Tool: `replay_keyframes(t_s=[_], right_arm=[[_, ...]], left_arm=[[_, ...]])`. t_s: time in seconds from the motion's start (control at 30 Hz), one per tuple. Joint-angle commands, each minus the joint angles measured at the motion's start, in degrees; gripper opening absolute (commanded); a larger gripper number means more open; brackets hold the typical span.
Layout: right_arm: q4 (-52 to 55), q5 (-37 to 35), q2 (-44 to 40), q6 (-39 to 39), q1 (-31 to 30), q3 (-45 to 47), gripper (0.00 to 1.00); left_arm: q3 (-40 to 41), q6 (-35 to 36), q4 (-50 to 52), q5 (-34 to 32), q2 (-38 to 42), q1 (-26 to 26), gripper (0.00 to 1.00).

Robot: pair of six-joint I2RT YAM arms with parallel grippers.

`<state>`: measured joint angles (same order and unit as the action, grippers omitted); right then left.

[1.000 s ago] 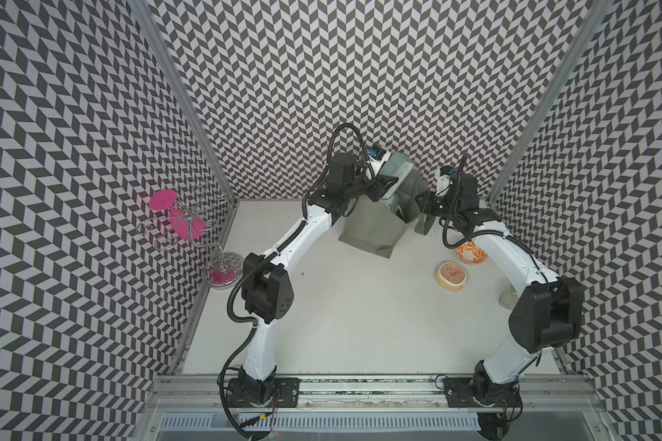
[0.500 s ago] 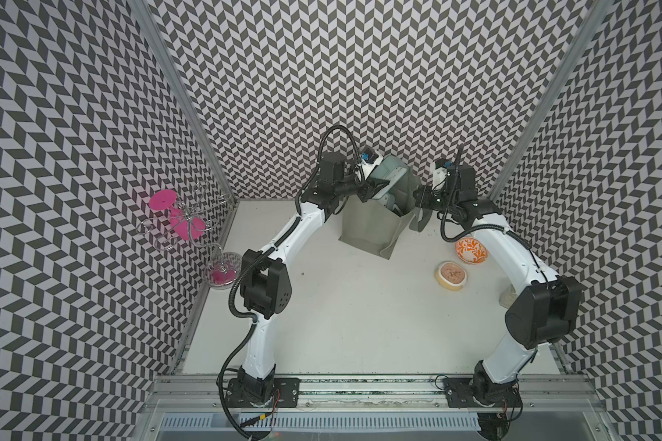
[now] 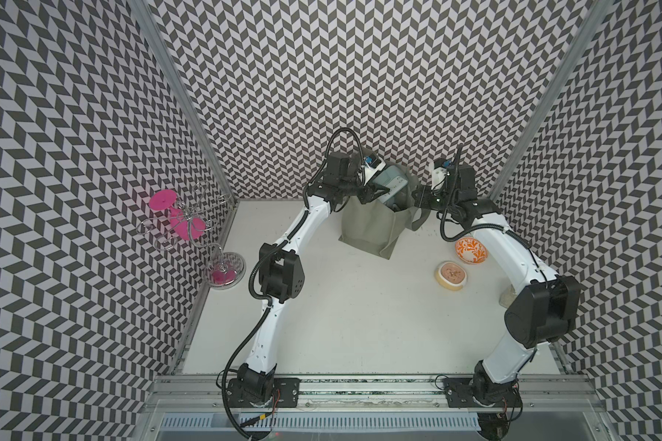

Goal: Put the alarm clock into the canvas bag
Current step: Place the alarm at the canvas bag.

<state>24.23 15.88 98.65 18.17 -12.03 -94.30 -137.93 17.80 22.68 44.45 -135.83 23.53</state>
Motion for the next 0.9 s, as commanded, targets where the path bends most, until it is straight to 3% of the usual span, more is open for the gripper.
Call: replay_keyframes(t_s=[0.0, 0.53, 0.6, 0.87], right_arm=[[-8.7, 1.9, -2.4, -0.7, 0.0, -0.6, 0.0], [-10.5, 3.5, -3.3, -0.3, 0.1, 1.9, 0.0], [-10.5, 3.5, -3.5, -0.2, 0.1, 2.0, 0.0], [-10.6, 3.1, -4.2, -0.2, 0.1, 2.4, 0.0]], left_arm=[[-0.7, -4.6, 2.3, 3.4, -3.4, -0.7, 0.15], [-2.2, -21.2, 1.8, -1.6, -11.2, -2.2, 0.24], [-2.1, -22.8, 1.8, -3.0, -11.5, -2.7, 0.3], [-1.6, -22.9, 0.3, -6.2, -7.1, -4.1, 0.74]])
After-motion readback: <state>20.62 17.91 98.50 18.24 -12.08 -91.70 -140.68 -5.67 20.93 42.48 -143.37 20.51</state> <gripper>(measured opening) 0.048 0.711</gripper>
